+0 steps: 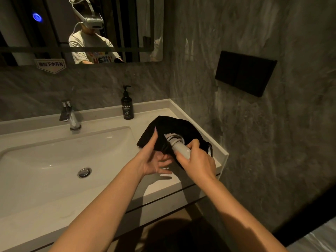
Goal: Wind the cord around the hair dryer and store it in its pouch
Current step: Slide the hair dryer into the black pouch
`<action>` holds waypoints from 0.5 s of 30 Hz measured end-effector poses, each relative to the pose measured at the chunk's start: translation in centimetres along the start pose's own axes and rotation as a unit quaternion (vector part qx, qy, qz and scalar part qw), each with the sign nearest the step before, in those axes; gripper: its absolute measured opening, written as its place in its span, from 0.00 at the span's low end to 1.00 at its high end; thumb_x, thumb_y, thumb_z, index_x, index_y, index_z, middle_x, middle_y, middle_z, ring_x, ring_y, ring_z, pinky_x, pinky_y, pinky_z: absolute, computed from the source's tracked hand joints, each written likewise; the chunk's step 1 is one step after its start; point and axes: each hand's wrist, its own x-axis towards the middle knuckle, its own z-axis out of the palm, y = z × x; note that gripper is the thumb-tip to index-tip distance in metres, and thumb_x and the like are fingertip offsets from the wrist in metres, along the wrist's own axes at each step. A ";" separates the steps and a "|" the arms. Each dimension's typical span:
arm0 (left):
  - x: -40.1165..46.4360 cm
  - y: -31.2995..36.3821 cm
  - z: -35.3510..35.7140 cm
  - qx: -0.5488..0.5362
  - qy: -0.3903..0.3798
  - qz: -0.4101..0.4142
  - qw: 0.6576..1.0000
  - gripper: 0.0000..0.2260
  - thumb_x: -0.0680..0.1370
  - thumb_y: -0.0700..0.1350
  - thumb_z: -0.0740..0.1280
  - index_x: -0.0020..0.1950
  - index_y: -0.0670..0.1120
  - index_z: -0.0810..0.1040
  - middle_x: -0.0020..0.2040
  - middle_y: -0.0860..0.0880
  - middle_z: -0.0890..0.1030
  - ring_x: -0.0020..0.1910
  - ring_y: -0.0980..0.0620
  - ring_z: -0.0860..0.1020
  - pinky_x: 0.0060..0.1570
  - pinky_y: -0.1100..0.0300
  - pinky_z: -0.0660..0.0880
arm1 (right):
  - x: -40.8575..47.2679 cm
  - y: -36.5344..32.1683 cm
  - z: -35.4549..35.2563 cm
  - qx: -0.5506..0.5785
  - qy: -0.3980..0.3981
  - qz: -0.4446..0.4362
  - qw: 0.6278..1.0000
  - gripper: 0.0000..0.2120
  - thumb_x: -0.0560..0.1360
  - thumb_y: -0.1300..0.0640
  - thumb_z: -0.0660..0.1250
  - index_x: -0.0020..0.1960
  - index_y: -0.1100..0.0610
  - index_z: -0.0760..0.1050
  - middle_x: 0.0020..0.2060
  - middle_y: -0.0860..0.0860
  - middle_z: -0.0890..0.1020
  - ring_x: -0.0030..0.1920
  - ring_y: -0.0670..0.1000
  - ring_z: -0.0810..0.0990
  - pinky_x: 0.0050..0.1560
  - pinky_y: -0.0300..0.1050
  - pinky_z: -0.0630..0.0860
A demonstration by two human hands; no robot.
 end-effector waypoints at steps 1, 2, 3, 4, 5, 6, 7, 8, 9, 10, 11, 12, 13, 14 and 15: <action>0.1 -0.2 0.2 -0.004 -0.013 -0.010 1.000 0.39 0.68 0.69 0.66 0.71 0.45 0.68 0.50 0.38 0.83 0.70 0.36 0.69 0.66 0.33 0.65 | 0.0 -0.2 0.1 -0.008 0.000 -0.008 1.000 0.21 0.76 0.39 0.59 0.57 0.54 0.64 0.48 0.53 0.83 0.46 0.57 0.82 0.40 0.47 0.72; 0.1 -0.4 0.3 -0.019 -0.022 -0.012 0.999 0.37 0.68 0.65 0.69 0.69 0.45 0.70 0.53 0.37 0.82 0.67 0.36 0.72 0.64 0.35 0.68 | -0.1 -0.4 0.3 -0.013 0.001 -0.016 1.000 0.21 0.76 0.39 0.59 0.57 0.54 0.64 0.47 0.53 0.83 0.45 0.57 0.82 0.41 0.48 0.75; 0.3 -0.7 0.4 -0.040 -0.029 -0.009 0.999 0.34 0.67 0.61 0.71 0.68 0.44 0.72 0.56 0.37 0.81 0.62 0.37 0.76 0.60 0.37 0.73 | -0.1 -0.7 0.5 -0.015 0.002 -0.023 1.000 0.21 0.76 0.38 0.58 0.57 0.54 0.64 0.46 0.52 0.83 0.44 0.56 0.83 0.42 0.50 0.77; 0.3 -0.9 0.3 -0.059 -0.035 0.000 0.998 0.31 0.68 0.56 0.72 0.67 0.43 0.73 0.57 0.38 0.81 0.57 0.39 0.80 0.55 0.41 0.77 | -0.2 -0.8 0.7 -0.016 0.000 -0.030 0.999 0.21 0.76 0.38 0.58 0.57 0.54 0.64 0.45 0.52 0.83 0.43 0.56 0.83 0.42 0.51 0.78; 0.3 -1.2 0.3 -0.073 -0.035 0.011 0.997 0.26 0.69 0.52 0.71 0.64 0.42 0.75 0.55 0.40 0.83 0.52 0.42 0.83 0.49 0.44 0.81 | -0.2 -1.0 1.0 -0.020 -0.002 -0.036 0.999 0.21 0.75 0.39 0.58 0.57 0.54 0.64 0.44 0.52 0.83 0.43 0.56 0.82 0.42 0.52 0.78; 0.4 -1.4 0.2 -0.083 -0.030 0.021 0.996 0.21 0.71 0.48 0.70 0.62 0.42 0.76 0.51 0.40 0.84 0.47 0.43 0.84 0.43 0.47 0.82 | -0.2 -1.0 1.2 -0.026 -0.001 -0.040 0.999 0.21 0.75 0.39 0.59 0.57 0.54 0.64 0.44 0.52 0.83 0.42 0.56 0.82 0.42 0.53 0.79; 0.4 -1.6 0.0 -0.093 -0.027 0.029 0.995 0.18 0.72 0.46 0.69 0.60 0.42 0.77 0.47 0.41 0.85 0.43 0.44 0.85 0.39 0.49 0.82 | -0.1 -1.0 1.4 -0.031 0.001 -0.043 0.999 0.20 0.74 0.39 0.59 0.56 0.54 0.65 0.43 0.52 0.83 0.42 0.56 0.82 0.42 0.53 0.79; 0.5 -1.8 -0.1 -0.101 -0.023 0.035 0.994 0.15 0.73 0.44 0.68 0.59 0.42 0.77 0.45 0.41 0.85 0.41 0.45 0.85 0.37 0.50 0.82 | -0.1 -1.0 1.4 -0.031 0.004 -0.046 0.998 0.20 0.74 0.39 0.60 0.55 0.53 0.65 0.43 0.52 0.83 0.42 0.56 0.82 0.42 0.53 0.79; 0.5 -1.9 -0.2 -0.105 -0.022 0.040 0.993 0.14 0.73 0.43 0.68 0.58 0.42 0.77 0.43 0.41 0.85 0.40 0.45 0.85 0.35 0.51 0.82 | -0.1 -1.0 1.4 -0.026 0.005 -0.052 0.998 0.19 0.74 0.39 0.60 0.55 0.53 0.66 0.43 0.52 0.83 0.43 0.56 0.82 0.42 0.53 0.78; 0.5 -2.0 -0.3 -0.106 -0.021 0.043 0.993 0.13 0.73 0.43 0.68 0.56 0.41 0.78 0.42 0.41 0.85 0.38 0.45 0.85 0.34 0.52 0.82 | -0.1 -1.0 1.4 -0.018 0.002 -0.060 0.998 0.19 0.73 0.39 0.61 0.54 0.53 0.66 0.44 0.52 0.83 0.43 0.56 0.82 0.42 0.53 0.78; 0.4 -2.1 -0.4 -0.106 -0.021 0.042 0.993 0.12 0.74 0.43 0.67 0.55 0.41 0.78 0.41 0.41 0.85 0.38 0.45 0.85 0.34 0.52 0.82 | -0.2 -0.9 1.3 -0.012 -0.006 -0.069 0.998 0.20 0.73 0.39 0.61 0.55 0.53 0.67 0.45 0.51 0.83 0.44 0.55 0.82 0.43 0.52 0.78; 0.4 -2.0 -0.5 -0.107 -0.020 0.041 0.993 0.10 0.75 0.43 0.66 0.55 0.41 0.77 0.41 0.41 0.85 0.37 0.45 0.85 0.33 0.51 0.82 | -0.2 -1.0 1.1 -0.009 -0.022 -0.076 0.997 0.21 0.73 0.37 0.62 0.55 0.52 0.68 0.46 0.50 0.82 0.44 0.54 0.82 0.44 0.52 0.78; 0.3 -1.9 -0.6 -0.109 -0.020 0.039 0.993 0.10 0.77 0.43 0.65 0.56 0.41 0.77 0.40 0.40 0.85 0.37 0.44 0.85 0.33 0.51 0.82 | -0.3 -1.0 0.8 -0.003 -0.034 -0.082 0.996 0.22 0.73 0.35 0.61 0.56 0.51 0.69 0.46 0.48 0.82 0.45 0.52 0.81 0.44 0.52 0.78; 0.1 -1.8 -0.8 -0.112 -0.021 0.037 0.993 0.10 0.78 0.43 0.64 0.57 0.41 0.76 0.41 0.40 0.85 0.38 0.43 0.85 0.33 0.50 0.82 | -0.3 -1.0 0.5 0.015 -0.030 -0.087 0.996 0.23 0.73 0.33 0.59 0.56 0.50 0.70 0.46 0.46 0.81 0.44 0.50 0.81 0.44 0.51 0.79; 0.0 -1.5 -0.9 -0.116 -0.021 0.033 0.992 0.12 0.78 0.43 0.64 0.59 0.41 0.76 0.43 0.39 0.85 0.39 0.42 0.85 0.34 0.48 0.82 | -0.3 -0.8 0.0 0.049 -0.003 -0.086 0.995 0.23 0.73 0.32 0.57 0.55 0.49 0.72 0.45 0.45 0.80 0.43 0.48 0.80 0.43 0.51 0.79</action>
